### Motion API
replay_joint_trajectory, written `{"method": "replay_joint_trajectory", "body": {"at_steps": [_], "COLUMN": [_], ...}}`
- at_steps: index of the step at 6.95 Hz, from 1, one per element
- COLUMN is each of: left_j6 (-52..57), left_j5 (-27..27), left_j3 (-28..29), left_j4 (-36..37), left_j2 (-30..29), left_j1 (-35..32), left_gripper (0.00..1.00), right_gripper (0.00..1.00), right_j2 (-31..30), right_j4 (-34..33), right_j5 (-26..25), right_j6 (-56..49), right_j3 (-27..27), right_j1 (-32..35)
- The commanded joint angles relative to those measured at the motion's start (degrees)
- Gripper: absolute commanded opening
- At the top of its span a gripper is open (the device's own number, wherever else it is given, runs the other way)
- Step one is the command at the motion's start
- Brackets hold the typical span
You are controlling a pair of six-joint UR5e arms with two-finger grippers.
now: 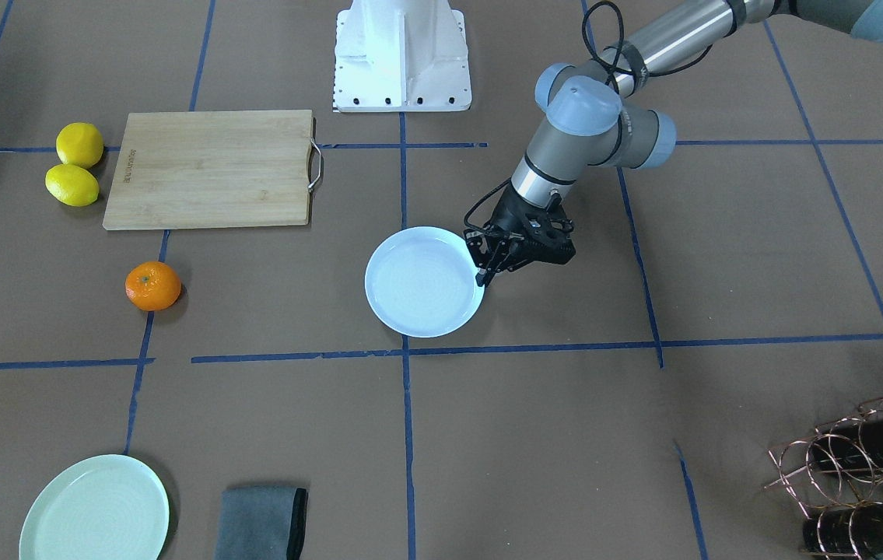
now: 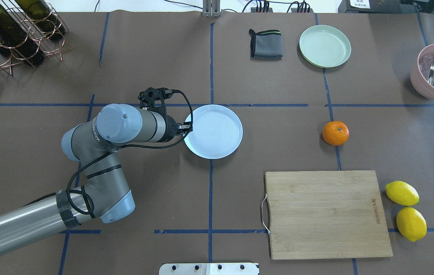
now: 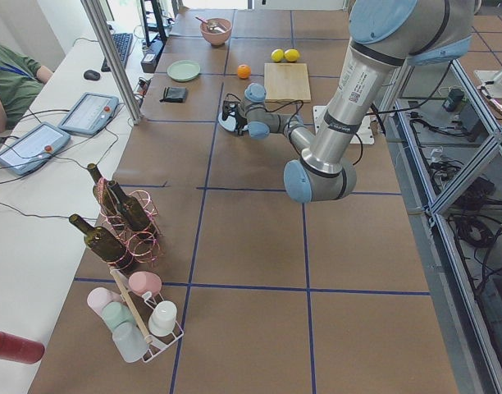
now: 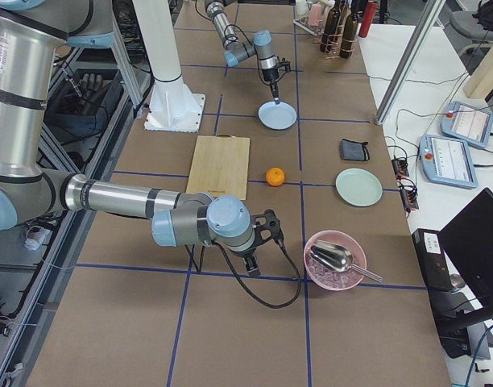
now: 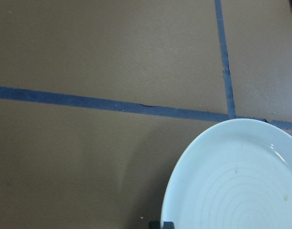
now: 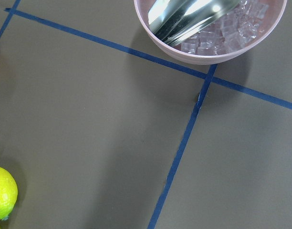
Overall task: Pick orange to plate
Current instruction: 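Push the light blue plate with the left gripper toward the table center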
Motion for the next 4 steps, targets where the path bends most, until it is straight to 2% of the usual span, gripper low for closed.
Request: {"method": "replay_joint_trajectory", "body": {"at_steps": [1, 2, 3, 4], "left_j6": [0.7, 3.4, 9.0, 15.9], "left_j5": [0.3, -0.1, -0.6, -6.1], "left_j3": [0.2, -0.2, -2.0, -7.1], "left_j4": [0.0, 0.1, 0.8, 6.5], "left_j2": [-0.3, -0.2, 0.7, 3.8], "left_j1": [0.3, 0.1, -1.7, -5.2], "left_gripper": [0.65, 1.00, 1.00, 1.00], "right_gripper": [1.00, 1.00, 1.00, 1.00], "right_j2": [0.0, 0.3, 0.5, 1.5], "right_j4": [0.1, 0.2, 0.2, 0.3], "right_j5": [0.0, -0.1, -0.1, -0.2], "right_j6": [-0.1, -0.7, -0.5, 0.0], "right_j3": [-0.1, -0.1, 0.1, 0.7], "right_j1": [0.0, 0.0, 0.0, 0.0]}}
